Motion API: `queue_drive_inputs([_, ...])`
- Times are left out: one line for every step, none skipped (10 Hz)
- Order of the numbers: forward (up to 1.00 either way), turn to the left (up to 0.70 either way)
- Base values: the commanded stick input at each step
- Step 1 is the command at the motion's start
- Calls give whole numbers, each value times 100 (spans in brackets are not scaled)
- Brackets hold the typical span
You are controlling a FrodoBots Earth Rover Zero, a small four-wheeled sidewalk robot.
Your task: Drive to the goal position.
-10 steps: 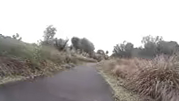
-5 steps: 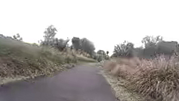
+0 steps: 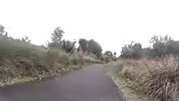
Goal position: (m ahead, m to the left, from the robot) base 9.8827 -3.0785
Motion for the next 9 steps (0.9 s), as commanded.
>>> queue_drive_inputs([0,85])
queue_drive_inputs([0,85])
queue_drive_inputs([0,85])
queue_drive_inputs([0,85])
queue_drive_inputs([0,85])
queue_drive_inputs([0,85])
queue_drive_inputs([0,85])
queue_drive_inputs([0,85])
queue_drive_inputs([0,85])
